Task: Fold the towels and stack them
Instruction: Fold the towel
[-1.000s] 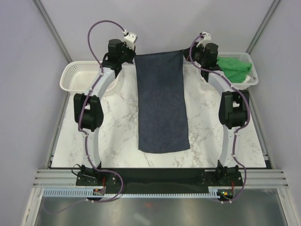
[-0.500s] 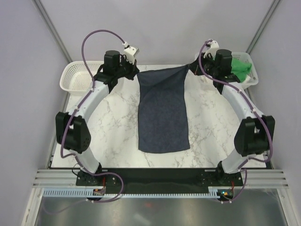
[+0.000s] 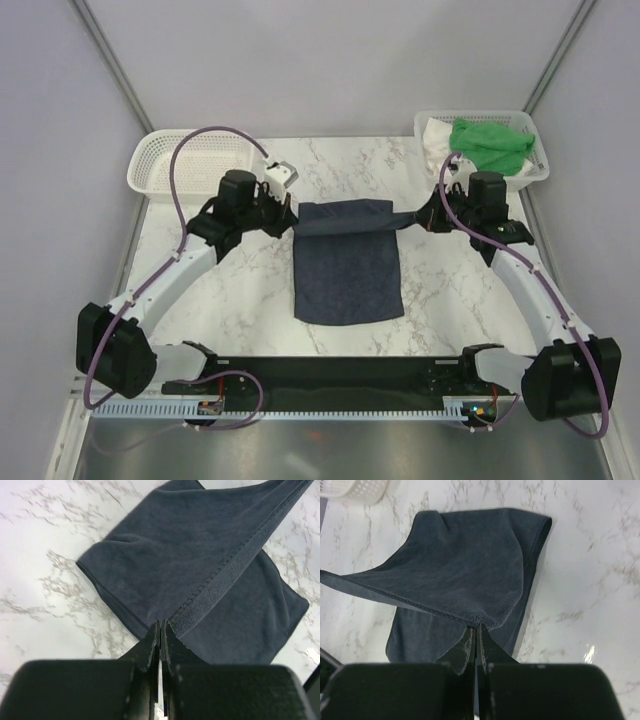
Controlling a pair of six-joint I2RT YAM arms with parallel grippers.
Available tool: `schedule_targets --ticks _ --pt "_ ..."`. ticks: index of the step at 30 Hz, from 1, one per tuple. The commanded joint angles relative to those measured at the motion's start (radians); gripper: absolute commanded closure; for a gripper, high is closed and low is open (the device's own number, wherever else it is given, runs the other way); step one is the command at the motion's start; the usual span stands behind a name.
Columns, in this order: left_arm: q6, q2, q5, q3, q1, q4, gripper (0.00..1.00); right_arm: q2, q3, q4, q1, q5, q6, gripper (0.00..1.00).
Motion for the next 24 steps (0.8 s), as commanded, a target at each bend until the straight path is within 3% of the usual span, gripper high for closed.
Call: schedule_targets --ticks 1,13,24 --pt "-0.063 -0.077 -0.031 -0.071 -0.04 -0.031 0.98 -0.093 -0.055 -0.081 0.003 0.012 0.037 1.0" --pt "-0.165 -0.251 -0.085 -0.278 -0.134 -0.097 0.98 -0.368 -0.361 -0.144 0.004 0.043 0.169 1.0" --pt "-0.24 -0.144 -0.027 -0.37 -0.147 -0.097 0.98 -0.506 -0.538 -0.091 0.007 0.05 0.385 0.89"
